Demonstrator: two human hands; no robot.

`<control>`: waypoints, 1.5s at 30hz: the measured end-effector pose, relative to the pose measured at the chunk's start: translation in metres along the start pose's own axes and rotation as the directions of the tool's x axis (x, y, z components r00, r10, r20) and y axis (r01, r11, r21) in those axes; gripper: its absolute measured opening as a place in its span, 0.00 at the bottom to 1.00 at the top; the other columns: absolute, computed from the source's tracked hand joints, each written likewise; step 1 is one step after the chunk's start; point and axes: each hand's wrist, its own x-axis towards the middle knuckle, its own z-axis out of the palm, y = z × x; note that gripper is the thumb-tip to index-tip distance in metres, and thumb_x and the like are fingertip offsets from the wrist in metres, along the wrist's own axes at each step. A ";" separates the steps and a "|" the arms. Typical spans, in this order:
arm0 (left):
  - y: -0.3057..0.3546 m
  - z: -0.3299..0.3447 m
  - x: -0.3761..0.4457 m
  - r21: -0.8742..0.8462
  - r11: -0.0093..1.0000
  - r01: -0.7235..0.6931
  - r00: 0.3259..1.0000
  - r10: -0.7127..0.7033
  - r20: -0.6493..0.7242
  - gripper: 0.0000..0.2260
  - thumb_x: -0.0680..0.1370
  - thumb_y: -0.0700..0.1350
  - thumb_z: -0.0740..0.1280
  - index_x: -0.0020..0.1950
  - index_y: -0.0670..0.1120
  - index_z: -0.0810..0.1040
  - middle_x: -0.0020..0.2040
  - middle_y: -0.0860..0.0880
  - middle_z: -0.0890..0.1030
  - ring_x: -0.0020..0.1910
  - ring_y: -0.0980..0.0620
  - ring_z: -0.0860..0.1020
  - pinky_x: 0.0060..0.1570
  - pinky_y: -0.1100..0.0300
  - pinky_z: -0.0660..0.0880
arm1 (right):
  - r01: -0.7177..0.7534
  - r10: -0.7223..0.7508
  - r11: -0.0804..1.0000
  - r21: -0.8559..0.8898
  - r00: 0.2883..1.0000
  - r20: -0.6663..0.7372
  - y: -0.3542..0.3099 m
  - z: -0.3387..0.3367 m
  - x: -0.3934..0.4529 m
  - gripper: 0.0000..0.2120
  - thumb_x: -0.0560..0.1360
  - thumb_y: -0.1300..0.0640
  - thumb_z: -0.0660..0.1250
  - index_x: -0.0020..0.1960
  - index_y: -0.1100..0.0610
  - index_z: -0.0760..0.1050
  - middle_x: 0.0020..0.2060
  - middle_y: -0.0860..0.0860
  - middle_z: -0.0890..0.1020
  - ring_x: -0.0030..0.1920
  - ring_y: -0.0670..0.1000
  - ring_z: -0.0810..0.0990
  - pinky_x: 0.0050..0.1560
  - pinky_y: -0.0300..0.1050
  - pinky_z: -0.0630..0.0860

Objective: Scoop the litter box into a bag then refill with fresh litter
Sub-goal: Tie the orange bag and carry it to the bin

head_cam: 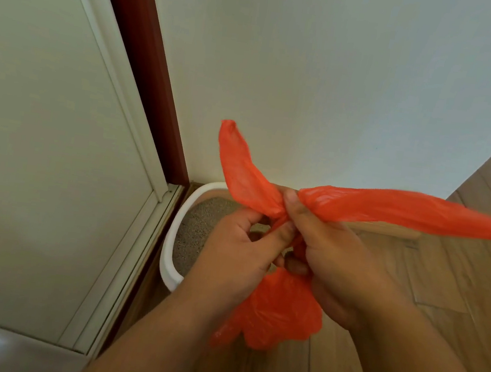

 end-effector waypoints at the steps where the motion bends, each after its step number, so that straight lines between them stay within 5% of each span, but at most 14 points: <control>1: 0.001 0.002 0.000 -0.059 0.998 0.019 1.000 -0.019 0.005 0.02 0.80 0.48 0.71 0.51 0.54 0.83 0.34 0.52 0.82 0.30 0.58 0.78 0.32 0.63 0.73 | -0.011 0.011 1.000 0.014 1.000 0.001 -0.001 0.001 0.000 0.14 0.82 0.44 0.61 0.57 0.45 0.84 0.38 0.51 0.82 0.32 0.48 0.74 0.31 0.39 0.69; 4: 0.002 0.008 0.000 -0.198 0.979 0.055 0.998 -0.052 0.020 0.05 0.81 0.43 0.70 0.56 0.50 0.81 0.35 0.47 0.81 0.28 0.56 0.79 0.29 0.64 0.71 | -0.030 0.033 0.997 0.074 0.999 -0.040 -0.003 0.002 0.001 0.13 0.82 0.47 0.63 0.49 0.47 0.86 0.31 0.50 0.78 0.26 0.47 0.73 0.24 0.36 0.67; 9: -0.001 0.009 0.004 -0.217 0.976 -0.015 0.996 -0.004 -0.086 0.06 0.82 0.42 0.69 0.50 0.40 0.81 0.30 0.45 0.79 0.27 0.52 0.80 0.28 0.67 0.71 | -0.030 0.060 0.979 0.202 0.988 -0.145 0.001 0.000 0.009 0.19 0.80 0.49 0.67 0.40 0.63 0.79 0.25 0.59 0.73 0.21 0.50 0.70 0.25 0.42 0.69; 12: -0.005 0.009 0.007 -0.187 0.982 -0.027 0.988 -0.002 -0.156 0.02 0.81 0.42 0.70 0.49 0.47 0.81 0.32 0.50 0.80 0.30 0.56 0.79 0.31 0.65 0.73 | 0.045 0.035 0.973 0.227 0.942 -0.335 0.008 0.002 0.014 0.15 0.76 0.54 0.74 0.46 0.65 0.76 0.31 0.61 0.76 0.23 0.52 0.72 0.26 0.43 0.70; 15: -0.009 0.008 0.010 -0.148 0.989 -0.023 0.980 -0.007 -0.200 0.02 0.80 0.45 0.72 0.49 0.52 0.82 0.37 0.53 0.82 0.34 0.56 0.79 0.37 0.60 0.74 | 0.124 -0.009 0.968 0.217 0.886 -0.465 0.015 0.005 0.013 0.17 0.72 0.59 0.78 0.41 0.57 0.68 0.34 0.60 0.75 0.26 0.52 0.73 0.25 0.43 0.72; 19: -0.011 0.003 0.014 -0.126 0.992 -0.003 0.960 -0.033 -0.279 0.03 0.78 0.47 0.75 0.49 0.55 0.82 0.39 0.54 0.84 0.36 0.57 0.80 0.40 0.55 0.74 | 0.194 -0.170 0.980 0.035 0.922 -0.347 0.017 0.009 0.007 0.15 0.73 0.58 0.78 0.37 0.56 0.71 0.34 0.57 0.79 0.33 0.54 0.76 0.35 0.48 0.76; 21: -0.010 -0.004 0.017 -0.099 0.995 -0.019 0.955 -0.011 -0.298 0.05 0.77 0.45 0.74 0.50 0.55 0.82 0.43 0.53 0.85 0.40 0.55 0.83 0.43 0.52 0.77 | 0.167 -0.167 0.986 -0.019 0.962 -0.216 0.016 0.010 0.005 0.04 0.76 0.61 0.74 0.49 0.56 0.81 0.43 0.51 0.87 0.41 0.48 0.84 0.42 0.43 0.78; 24: -0.007 -0.015 0.021 -0.102 0.995 -0.024 0.964 -0.004 -0.265 0.11 0.78 0.42 0.74 0.56 0.55 0.80 0.49 0.51 0.87 0.44 0.52 0.85 0.46 0.52 0.80 | 0.107 -0.117 0.970 -0.217 0.992 -0.034 0.014 0.003 0.005 0.23 0.75 0.65 0.68 0.67 0.48 0.78 0.56 0.45 0.86 0.55 0.46 0.85 0.52 0.44 0.80; 29: -0.010 -0.022 0.019 0.153 0.987 -0.041 0.974 0.074 -0.215 0.18 0.75 0.51 0.77 0.61 0.65 0.76 0.56 0.59 0.85 0.56 0.56 0.84 0.57 0.50 0.82 | 0.134 -0.164 0.829 -0.544 0.986 -0.007 0.009 -0.004 0.006 0.17 0.82 0.57 0.67 0.64 0.40 0.70 0.47 0.39 0.87 0.44 0.39 0.85 0.42 0.34 0.79; 34: 0.003 -0.030 0.018 0.296 0.954 -0.056 0.980 0.109 -0.165 0.06 0.78 0.55 0.73 0.55 0.60 0.85 0.48 0.60 0.87 0.50 0.60 0.85 0.54 0.50 0.83 | 0.132 -0.125 0.953 -0.272 0.991 0.044 0.006 -0.007 0.005 0.13 0.83 0.60 0.64 0.59 0.42 0.71 0.44 0.57 0.86 0.47 0.63 0.84 0.52 0.68 0.80; 38: 0.003 -0.034 0.020 0.399 0.916 0.026 0.988 0.037 -0.150 0.07 0.77 0.62 0.70 0.49 0.62 0.85 0.39 0.62 0.85 0.41 0.64 0.83 0.44 0.61 0.79 | 0.102 -0.095 0.987 -0.122 0.994 0.058 0.008 -0.010 0.004 0.13 0.83 0.64 0.63 0.58 0.45 0.74 0.46 0.64 0.84 0.48 0.71 0.81 0.50 0.69 0.79; 40: 0.004 -0.035 0.021 0.450 0.892 0.039 0.987 0.035 -0.157 0.05 0.77 0.63 0.70 0.46 0.64 0.82 0.39 0.64 0.84 0.42 0.69 0.81 0.42 0.65 0.76 | 0.056 -0.050 0.996 -0.066 0.995 0.090 0.006 -0.010 0.004 0.17 0.81 0.70 0.61 0.57 0.48 0.75 0.45 0.62 0.84 0.44 0.65 0.83 0.42 0.57 0.81; 42: 0.006 -0.035 0.023 0.393 0.919 0.019 0.986 0.049 -0.161 0.08 0.77 0.61 0.71 0.46 0.59 0.84 0.42 0.61 0.86 0.44 0.65 0.83 0.46 0.60 0.80 | 0.021 -0.024 0.999 0.028 0.992 0.125 0.003 -0.011 0.003 0.21 0.78 0.75 0.59 0.59 0.52 0.76 0.49 0.62 0.84 0.46 0.61 0.84 0.45 0.54 0.81; 45: 0.009 -0.031 0.022 0.137 0.988 0.075 0.989 -0.056 -0.139 0.12 0.76 0.56 0.76 0.47 0.47 0.86 0.43 0.48 0.88 0.44 0.47 0.87 0.50 0.42 0.84 | 0.051 -0.050 0.999 -0.005 0.989 0.139 0.007 -0.011 0.003 0.25 0.75 0.78 0.62 0.59 0.51 0.76 0.55 0.59 0.83 0.52 0.70 0.83 0.54 0.67 0.81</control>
